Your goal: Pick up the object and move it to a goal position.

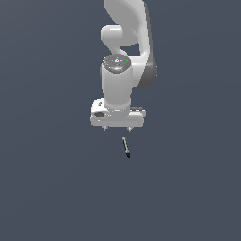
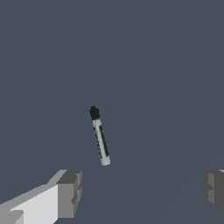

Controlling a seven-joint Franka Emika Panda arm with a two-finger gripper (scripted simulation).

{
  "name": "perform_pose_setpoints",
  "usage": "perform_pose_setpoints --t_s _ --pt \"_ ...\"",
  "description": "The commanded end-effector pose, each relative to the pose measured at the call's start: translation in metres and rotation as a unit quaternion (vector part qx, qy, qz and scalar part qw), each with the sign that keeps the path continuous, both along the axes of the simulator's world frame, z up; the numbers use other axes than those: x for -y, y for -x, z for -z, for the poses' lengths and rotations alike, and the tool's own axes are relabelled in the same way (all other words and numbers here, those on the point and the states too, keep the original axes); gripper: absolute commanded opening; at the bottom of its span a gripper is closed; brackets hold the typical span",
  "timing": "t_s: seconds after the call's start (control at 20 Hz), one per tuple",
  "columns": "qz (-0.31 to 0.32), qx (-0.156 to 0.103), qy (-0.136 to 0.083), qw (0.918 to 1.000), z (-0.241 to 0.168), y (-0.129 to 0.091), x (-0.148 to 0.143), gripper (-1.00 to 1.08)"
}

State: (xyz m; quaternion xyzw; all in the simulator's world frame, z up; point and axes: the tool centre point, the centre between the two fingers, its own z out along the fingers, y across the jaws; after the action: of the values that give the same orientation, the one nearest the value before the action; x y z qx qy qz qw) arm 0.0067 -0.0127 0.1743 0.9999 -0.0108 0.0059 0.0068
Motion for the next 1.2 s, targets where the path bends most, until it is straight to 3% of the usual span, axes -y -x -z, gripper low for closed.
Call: perform_pose_setpoints --t_s 0.0,0.45,0.7,1.15 --pt "0.000 0.000 0.000 1.0000 0.000 0.000 0.000 1.00" --pt "-0.014 0.003 -0.017 0.9997 -0.003 -0.004 -0.022 1.00" --pt "-0.016 0.003 -0.016 0.9997 0.000 -0.004 -0.021 1.00" --pt "-0.056 -0.001 -0.010 0.9984 0.046 -0.006 -0.030 1.00"
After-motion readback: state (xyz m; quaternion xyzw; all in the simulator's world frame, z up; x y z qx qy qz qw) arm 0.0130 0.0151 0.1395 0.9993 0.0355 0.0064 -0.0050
